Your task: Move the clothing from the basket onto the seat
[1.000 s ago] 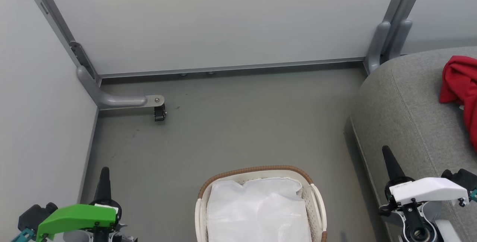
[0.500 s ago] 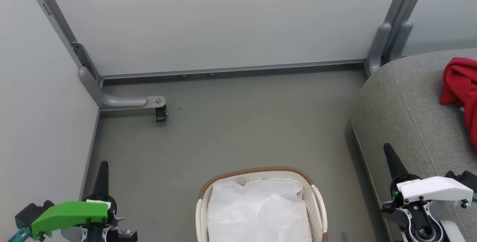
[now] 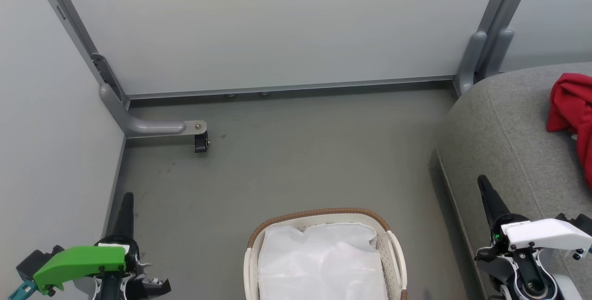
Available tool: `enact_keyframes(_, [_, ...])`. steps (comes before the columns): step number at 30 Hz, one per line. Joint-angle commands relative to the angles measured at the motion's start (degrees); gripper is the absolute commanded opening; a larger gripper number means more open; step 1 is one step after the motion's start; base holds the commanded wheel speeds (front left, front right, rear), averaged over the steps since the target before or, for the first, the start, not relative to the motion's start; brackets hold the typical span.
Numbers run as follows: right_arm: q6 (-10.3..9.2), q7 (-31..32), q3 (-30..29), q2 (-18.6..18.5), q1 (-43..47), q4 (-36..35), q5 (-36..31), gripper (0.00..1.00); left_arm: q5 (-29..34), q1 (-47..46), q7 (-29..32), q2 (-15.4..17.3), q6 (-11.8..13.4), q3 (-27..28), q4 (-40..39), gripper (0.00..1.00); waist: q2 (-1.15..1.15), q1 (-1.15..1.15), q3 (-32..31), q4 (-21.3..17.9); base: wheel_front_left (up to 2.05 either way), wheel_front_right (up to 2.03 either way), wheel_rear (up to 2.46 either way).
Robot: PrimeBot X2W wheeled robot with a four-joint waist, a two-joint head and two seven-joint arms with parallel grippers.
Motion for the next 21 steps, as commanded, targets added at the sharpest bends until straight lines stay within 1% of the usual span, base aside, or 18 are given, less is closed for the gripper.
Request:
enact_keyframes(1, [-0.05, 0.39, -0.27, -0.36, 0.5, -0.66, 1.3, 0.0, -1.25, -1.0, 0.32, 0.37, -0.25, 0.34, -0.56, 0.0, 0.14, 0.0, -0.03, 0.02, 0.0, 0.0, 0.0])
enact_keyframes(21, [-0.06, 2.56, -0.91, -0.41, 1.01, -2.17, 9.64, 0.0, -9.35, -1.4, 2.54, 0.39, -0.54, 0.93, -1.94, 0.0, 0.17, 0.0, -0.5, 0.34, 0.0, 0.0, 0.0])
